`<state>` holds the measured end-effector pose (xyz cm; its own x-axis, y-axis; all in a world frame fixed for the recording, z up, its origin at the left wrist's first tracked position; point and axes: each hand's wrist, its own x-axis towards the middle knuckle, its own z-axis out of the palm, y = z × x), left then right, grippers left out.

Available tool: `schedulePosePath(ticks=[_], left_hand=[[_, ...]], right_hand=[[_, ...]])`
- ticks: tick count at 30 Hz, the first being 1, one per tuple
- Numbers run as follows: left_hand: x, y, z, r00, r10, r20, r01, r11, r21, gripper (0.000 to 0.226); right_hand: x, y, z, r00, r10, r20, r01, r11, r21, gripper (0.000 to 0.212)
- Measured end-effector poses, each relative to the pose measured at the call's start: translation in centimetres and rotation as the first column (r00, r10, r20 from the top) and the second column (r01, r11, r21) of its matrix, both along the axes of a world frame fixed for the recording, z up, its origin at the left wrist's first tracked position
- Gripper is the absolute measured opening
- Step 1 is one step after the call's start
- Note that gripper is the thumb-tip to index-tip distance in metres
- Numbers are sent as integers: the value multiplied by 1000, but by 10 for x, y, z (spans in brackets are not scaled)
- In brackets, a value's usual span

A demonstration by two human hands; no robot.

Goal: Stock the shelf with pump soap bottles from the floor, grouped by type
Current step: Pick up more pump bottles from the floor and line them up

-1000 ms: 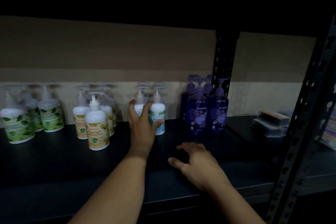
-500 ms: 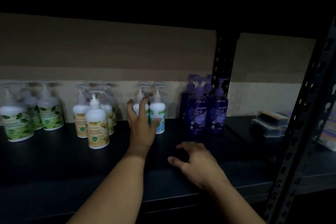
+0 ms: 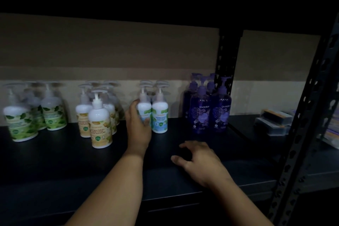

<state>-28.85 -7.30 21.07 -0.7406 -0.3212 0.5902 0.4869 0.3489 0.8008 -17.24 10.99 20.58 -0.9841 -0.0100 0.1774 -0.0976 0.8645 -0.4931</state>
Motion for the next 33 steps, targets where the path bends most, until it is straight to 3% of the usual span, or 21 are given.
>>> schedulePosePath(ticks=[8, 15, 21, 23, 26, 30, 32, 33], left_hand=[[4, -2, 1, 999, 22, 33, -21, 1000, -6, 76], [31, -12, -1, 948, -46, 315, 55, 998, -20, 92], [103, -26, -2, 885, -80, 458, 245, 917, -315, 66], [138, -30, -4, 901, -95, 424, 284, 867, -409, 44], [192, -37, -15, 966, -93, 243, 200, 862, -466, 17], [254, -52, -38, 997, -62, -54, 38, 927, -372, 8], [274, -64, -67, 997, -43, -57, 20, 937, -349, 6], [281, -71, -88, 999, -49, 20, 53, 933, -355, 7]], right_hand=[[-1, 0, 0, 1000, -8, 11, 8, 1000, 6, 64], [9, -8, 9, 999, -10, -38, 13, 997, 82, 55], [46, -25, 19, 997, -44, -69, 57, 979, 197, 49], [66, -36, 13, 993, -53, -110, 73, 980, 184, 47], [105, -56, 2, 962, -106, -250, 150, 975, 164, 36], [156, -86, -19, 879, -209, -429, 148, 974, -170, 21], [176, -100, -47, 899, -240, -367, 118, 939, -324, 16], [185, -106, -65, 930, -230, -286, 120, 927, -357, 15]])
